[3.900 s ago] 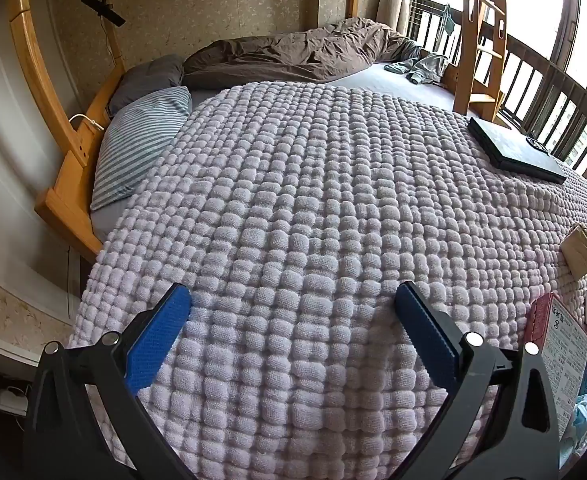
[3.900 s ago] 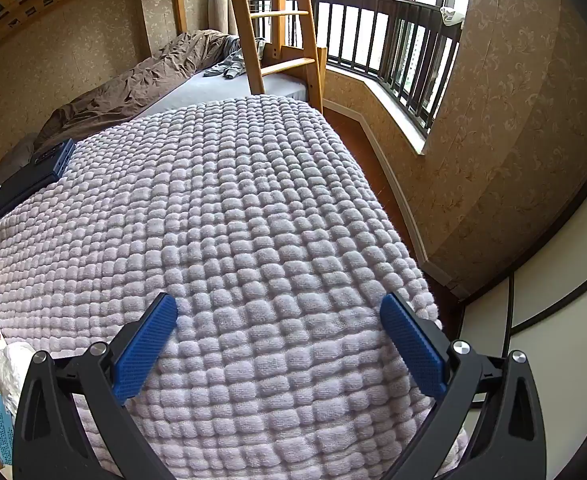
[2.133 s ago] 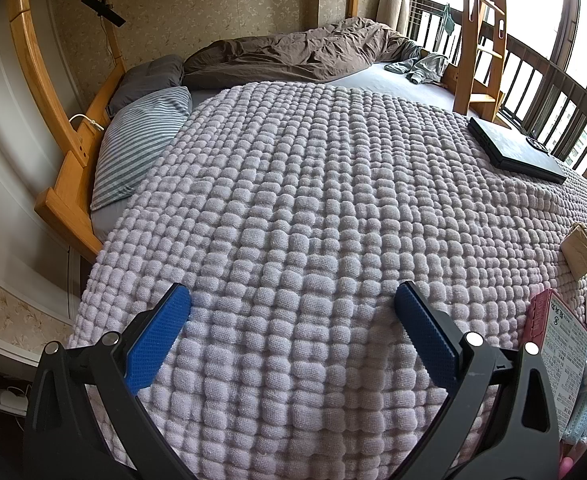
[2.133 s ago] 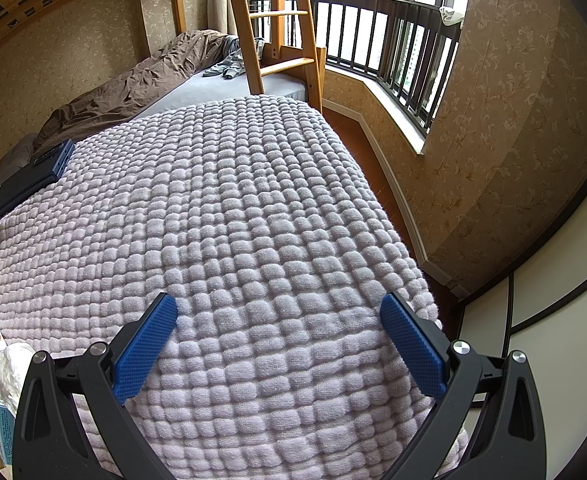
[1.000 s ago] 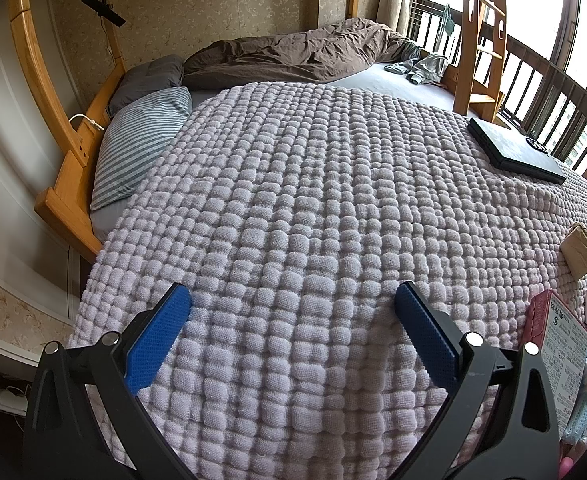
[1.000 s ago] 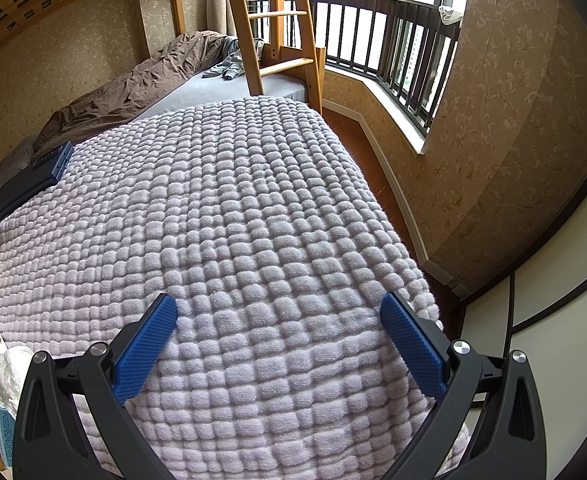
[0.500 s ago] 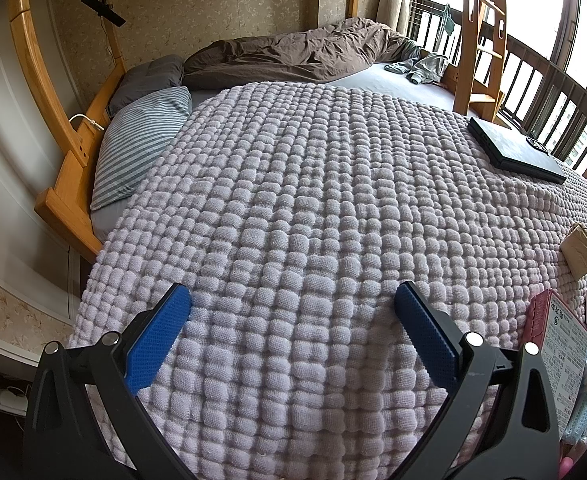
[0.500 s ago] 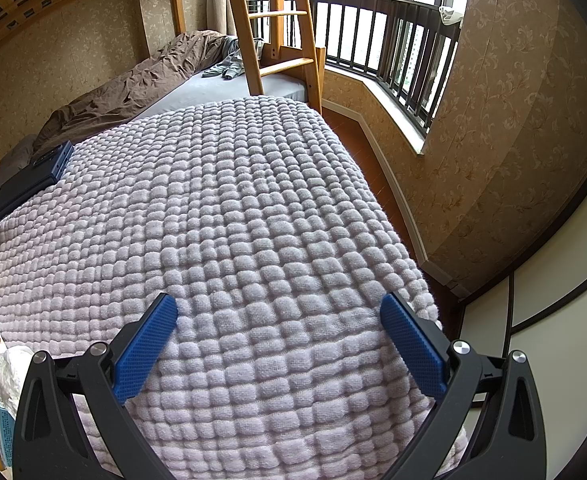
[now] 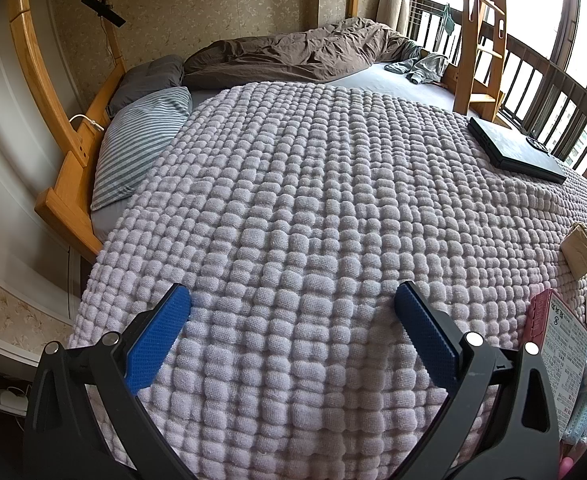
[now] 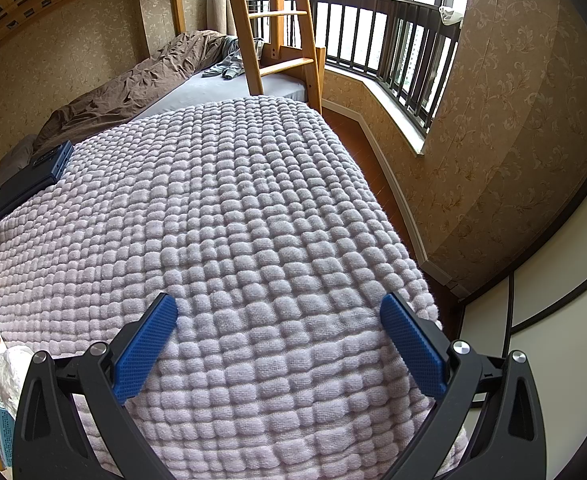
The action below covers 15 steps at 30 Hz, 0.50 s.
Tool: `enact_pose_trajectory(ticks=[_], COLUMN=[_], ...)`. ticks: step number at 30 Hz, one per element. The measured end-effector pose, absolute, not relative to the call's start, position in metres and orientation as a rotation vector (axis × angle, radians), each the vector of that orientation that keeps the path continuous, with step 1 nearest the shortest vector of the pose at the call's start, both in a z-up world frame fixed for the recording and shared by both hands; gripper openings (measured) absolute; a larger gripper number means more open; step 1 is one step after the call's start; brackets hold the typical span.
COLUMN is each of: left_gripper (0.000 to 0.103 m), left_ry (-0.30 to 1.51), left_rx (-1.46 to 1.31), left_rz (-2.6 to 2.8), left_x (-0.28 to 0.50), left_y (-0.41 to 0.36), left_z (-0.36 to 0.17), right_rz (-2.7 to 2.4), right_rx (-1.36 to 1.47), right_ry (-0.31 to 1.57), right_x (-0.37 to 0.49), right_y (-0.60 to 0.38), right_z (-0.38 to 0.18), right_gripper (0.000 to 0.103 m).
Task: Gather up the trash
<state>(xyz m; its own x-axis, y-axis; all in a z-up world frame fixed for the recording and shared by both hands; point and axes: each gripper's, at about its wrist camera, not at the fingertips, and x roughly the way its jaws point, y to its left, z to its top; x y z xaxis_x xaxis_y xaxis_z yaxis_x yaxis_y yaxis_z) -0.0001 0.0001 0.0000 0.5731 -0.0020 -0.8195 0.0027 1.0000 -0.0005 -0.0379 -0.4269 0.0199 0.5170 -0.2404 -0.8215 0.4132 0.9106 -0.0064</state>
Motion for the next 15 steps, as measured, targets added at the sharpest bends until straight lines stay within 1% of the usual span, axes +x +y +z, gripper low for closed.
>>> enact_pose_trajectory(ticks=[5,9,15], left_gripper=[0.102,0.102,0.102], left_ry=[0.953,0.914,0.844], left_rx=[0.000,-0.019,0.054], left_rz=[-0.003,-0.033,-0.222], left_x=[-0.002,-0.023,-0.032], left_y=[0.001,0.001,-0.044], left_z=[0.002,0.021,0.054], right_rz=[-0.388,-0.361,-0.225], right_rx=[0.184,0.164,0.151], right_ry=[0.956,0.918,0.853], right_x=[-0.037,-0.046,-0.061], right_y=[-0.433,-0.424,-0.390], right_z=[0.019,0.041,0.075], right_gripper=[0.099,0.099,0.099])
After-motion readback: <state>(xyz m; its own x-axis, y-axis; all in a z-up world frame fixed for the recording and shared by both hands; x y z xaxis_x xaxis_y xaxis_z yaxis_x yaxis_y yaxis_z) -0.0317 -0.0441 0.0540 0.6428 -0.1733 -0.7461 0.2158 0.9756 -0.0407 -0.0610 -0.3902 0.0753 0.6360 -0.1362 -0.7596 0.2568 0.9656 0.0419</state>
